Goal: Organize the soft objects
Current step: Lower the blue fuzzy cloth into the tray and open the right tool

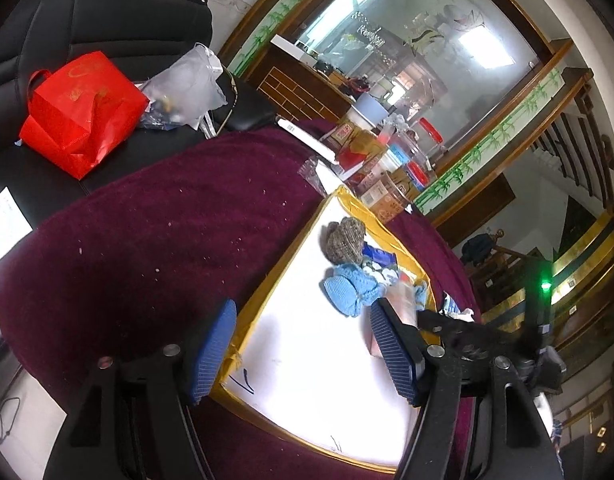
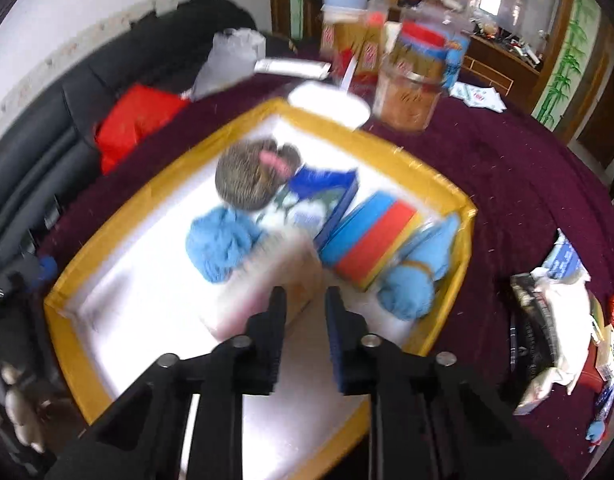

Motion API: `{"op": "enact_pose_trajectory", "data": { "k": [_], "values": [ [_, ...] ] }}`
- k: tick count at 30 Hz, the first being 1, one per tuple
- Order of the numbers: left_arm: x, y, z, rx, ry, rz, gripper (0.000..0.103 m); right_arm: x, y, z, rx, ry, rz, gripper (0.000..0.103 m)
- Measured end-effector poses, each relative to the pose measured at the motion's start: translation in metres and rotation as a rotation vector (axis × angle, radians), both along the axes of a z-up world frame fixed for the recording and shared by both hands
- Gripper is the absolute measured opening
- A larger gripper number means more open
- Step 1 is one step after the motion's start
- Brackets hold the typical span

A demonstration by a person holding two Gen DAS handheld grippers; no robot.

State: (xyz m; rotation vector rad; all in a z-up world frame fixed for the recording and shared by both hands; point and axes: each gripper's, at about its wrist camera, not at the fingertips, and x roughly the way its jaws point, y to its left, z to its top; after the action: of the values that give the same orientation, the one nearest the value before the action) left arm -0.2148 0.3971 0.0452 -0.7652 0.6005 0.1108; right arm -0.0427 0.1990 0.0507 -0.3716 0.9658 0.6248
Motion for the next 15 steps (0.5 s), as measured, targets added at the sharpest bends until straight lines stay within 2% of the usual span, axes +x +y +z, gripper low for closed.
{"op": "enact_pose_trajectory", "data": {
  "k": [3, 7, 10, 12, 15],
  "values": [
    [0.001, -0.005, 0.002, 0.011, 0.005, -0.011, 0.073, 0.002, 0.021, -0.005, 0.03, 0.012, 0.041, 0.016],
    [0.001, -0.011, 0.004, 0.023, 0.008, -0.024, 0.073, 0.007, 0.06, -0.017, -0.015, 0.014, 0.09, 0.017],
    [0.002, -0.013, 0.003, 0.029, 0.016, -0.036, 0.073, 0.004, 0.072, -0.017, -0.046, -0.029, 0.109, 0.018],
    [0.003, -0.014, 0.003, 0.033, 0.019, -0.043, 0.073, 0.005, 0.071, -0.015, -0.049, -0.026, 0.115, 0.018],
    [0.003, -0.013, 0.004, 0.031, 0.014, -0.044, 0.073, 0.006, 0.05, 0.001, 0.073, 0.025, 0.113, 0.018]
  ]
}}
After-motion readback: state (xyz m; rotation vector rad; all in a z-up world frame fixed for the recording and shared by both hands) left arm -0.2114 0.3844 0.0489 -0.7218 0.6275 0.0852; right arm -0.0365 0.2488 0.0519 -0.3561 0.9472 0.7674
